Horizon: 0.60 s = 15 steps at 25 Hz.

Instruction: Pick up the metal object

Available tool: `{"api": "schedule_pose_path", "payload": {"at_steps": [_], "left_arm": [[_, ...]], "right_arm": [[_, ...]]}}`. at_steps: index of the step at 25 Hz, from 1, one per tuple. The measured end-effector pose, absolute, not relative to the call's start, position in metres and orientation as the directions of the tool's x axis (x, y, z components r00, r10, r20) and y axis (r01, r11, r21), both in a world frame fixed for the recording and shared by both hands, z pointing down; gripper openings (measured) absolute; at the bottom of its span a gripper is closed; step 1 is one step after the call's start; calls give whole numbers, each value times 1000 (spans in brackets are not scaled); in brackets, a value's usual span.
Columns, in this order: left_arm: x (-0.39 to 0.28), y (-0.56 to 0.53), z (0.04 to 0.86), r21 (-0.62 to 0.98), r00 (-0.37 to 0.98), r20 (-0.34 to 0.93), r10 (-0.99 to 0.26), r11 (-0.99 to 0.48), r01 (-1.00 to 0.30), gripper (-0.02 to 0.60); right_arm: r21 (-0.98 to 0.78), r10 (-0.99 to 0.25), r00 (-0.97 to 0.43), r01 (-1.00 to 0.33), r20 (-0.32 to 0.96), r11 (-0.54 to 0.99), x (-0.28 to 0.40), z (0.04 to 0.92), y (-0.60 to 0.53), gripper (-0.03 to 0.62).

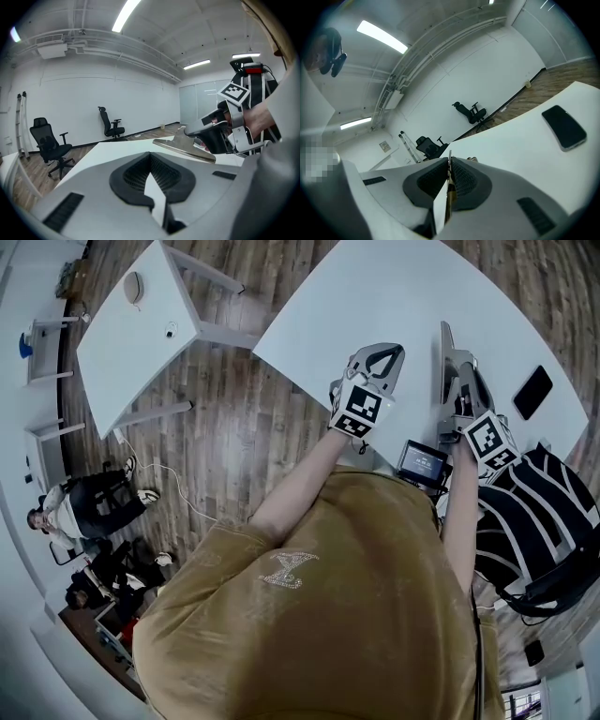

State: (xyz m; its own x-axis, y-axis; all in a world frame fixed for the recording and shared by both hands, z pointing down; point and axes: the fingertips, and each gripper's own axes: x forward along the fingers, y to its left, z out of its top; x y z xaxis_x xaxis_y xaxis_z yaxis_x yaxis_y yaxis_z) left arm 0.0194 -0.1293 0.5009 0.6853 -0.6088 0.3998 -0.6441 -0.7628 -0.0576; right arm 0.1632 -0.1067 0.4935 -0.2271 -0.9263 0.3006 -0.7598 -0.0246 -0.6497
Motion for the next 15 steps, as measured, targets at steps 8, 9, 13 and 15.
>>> {"api": "schedule_pose_path", "payload": {"at_steps": [8, 9, 13, 15], "left_arm": [[26, -131, 475, -63, 703, 352, -618, -765, -641, 7], [27, -132, 471, -62, 705, 343, -620, -764, -642, 6], [30, -133, 455, -63, 712, 309, -631, -760, -647, 6], [31, -135, 447, -62, 712, 294, -638, -756, -652, 6]], "right_arm": [[-636, -949, -193, -772, 251, -12, 171, 464, -103, 28], [-639, -951, -189, -769, 243, -11, 172, 460, -102, 28], [-621, -961, -171, -784, 217, 0, 175, 447, -98, 28], [-600, -964, -166, -800, 206, 10, 176, 440, -96, 28]]}}
